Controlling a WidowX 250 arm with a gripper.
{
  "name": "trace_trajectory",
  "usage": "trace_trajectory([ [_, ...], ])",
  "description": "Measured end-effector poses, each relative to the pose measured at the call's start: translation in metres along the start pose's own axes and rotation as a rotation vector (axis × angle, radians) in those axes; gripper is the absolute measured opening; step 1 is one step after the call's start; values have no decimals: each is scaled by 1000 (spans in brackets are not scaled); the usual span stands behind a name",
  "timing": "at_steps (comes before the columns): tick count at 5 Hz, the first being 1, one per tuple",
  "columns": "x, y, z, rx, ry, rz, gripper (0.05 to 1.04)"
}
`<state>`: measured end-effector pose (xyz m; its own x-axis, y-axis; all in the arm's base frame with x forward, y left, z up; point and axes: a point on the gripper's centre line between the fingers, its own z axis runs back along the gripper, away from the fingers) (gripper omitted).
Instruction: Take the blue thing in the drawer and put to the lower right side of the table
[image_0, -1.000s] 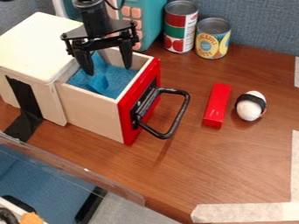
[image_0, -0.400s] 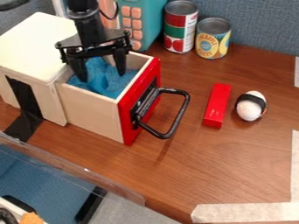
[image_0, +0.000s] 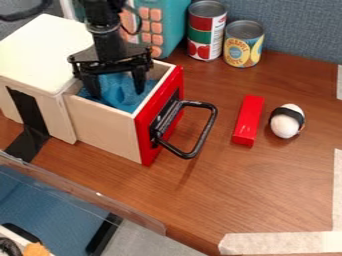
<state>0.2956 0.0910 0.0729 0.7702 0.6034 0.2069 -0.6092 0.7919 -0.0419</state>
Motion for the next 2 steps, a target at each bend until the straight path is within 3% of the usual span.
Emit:
trace_trajectory([
  [1,3,-4,-6,25,-5,7,944],
  [2,3,-5,-7,32,-13,14,646],
])
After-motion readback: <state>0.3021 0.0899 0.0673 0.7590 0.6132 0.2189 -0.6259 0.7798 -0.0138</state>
